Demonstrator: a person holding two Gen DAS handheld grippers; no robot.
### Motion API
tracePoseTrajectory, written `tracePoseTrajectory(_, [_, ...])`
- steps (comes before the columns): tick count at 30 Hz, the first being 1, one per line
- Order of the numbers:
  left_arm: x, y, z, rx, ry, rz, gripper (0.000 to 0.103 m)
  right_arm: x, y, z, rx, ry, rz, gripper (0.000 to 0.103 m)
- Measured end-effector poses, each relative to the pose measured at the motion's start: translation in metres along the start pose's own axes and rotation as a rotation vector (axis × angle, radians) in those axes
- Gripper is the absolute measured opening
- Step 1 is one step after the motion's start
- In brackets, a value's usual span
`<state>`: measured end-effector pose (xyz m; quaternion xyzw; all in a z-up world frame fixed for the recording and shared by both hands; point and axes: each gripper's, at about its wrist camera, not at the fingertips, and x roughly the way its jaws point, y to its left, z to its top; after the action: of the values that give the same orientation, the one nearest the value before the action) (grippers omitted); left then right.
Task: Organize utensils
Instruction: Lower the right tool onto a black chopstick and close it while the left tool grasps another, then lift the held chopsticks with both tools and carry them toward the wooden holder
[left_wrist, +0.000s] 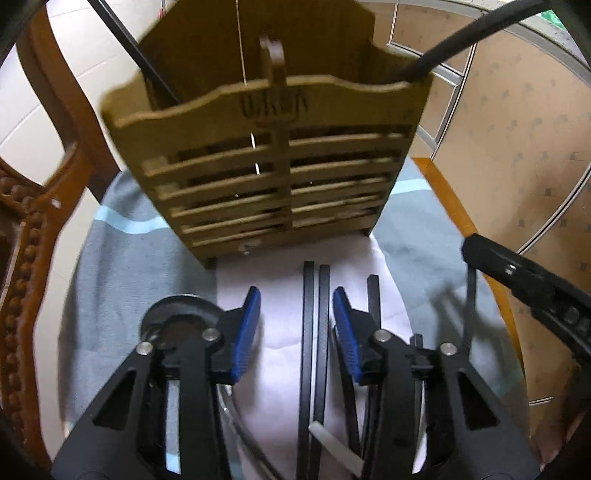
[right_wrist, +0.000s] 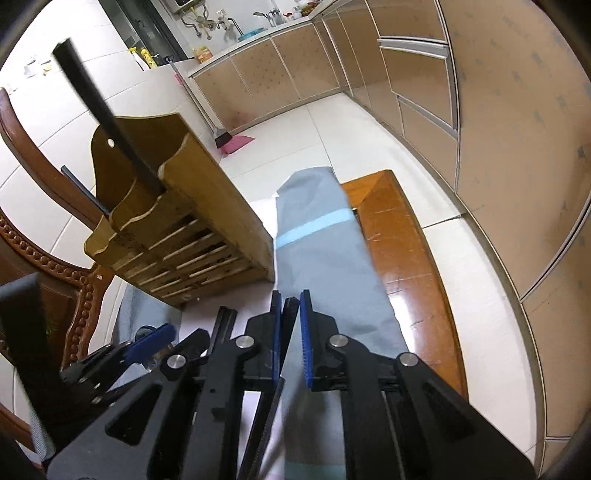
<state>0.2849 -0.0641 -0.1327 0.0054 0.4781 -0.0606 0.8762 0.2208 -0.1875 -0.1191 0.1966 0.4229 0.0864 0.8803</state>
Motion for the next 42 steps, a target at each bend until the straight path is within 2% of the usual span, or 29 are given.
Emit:
tracePoseTrajectory(4, [0.014,0.006,0.004,-0.015,0.02,0.012,0.029,0.0,-0.005,-0.001,0.004,0.018,0.015,0.01])
tracePoseTrajectory(10, [0.02,0.008,0.009,0.0,0.03,-0.003,0.029,0.002,-0.005,0.003,-0.001,0.021,0.035,0.01])
tracePoseTrajectory(23, [0.037,-0.007,0.018,0.035,0.05,0.013,0.029,0.003,-0.006,0.003,-0.006,0.026,0.037,0.01])
tracePoseTrajectory(24, [0.037,-0.008,0.017,0.039,0.044,0.013,0.026,0.002,-0.006,0.003,-0.008,0.025,0.037,0.01])
tracePoseTrajectory(27, [0.04,-0.008,0.02,0.023,0.041,-0.019,0.007,0.001,-0.004,0.003,-0.011,0.025,0.041,0.01])
tracePoseTrajectory(30, [0.04,-0.004,0.019,0.009,0.04,-0.033,0.006,-0.003,-0.002,0.005,-0.013,0.018,0.047,0.01])
tracePoseTrajectory(34, [0.01,0.003,0.024,0.013,-0.023,-0.053,0.007,-0.014,0.005,0.009,-0.017,0.002,0.069,0.01])
tracePoseTrajectory(38, [-0.045,0.007,0.022,0.015,-0.123,-0.057,0.006,-0.04,0.017,0.013,-0.03,-0.041,0.098,0.009])
tracePoseTrajectory(42, [-0.101,0.016,0.014,0.017,-0.242,-0.022,0.006,-0.067,0.031,0.013,-0.056,-0.086,0.124,0.008])
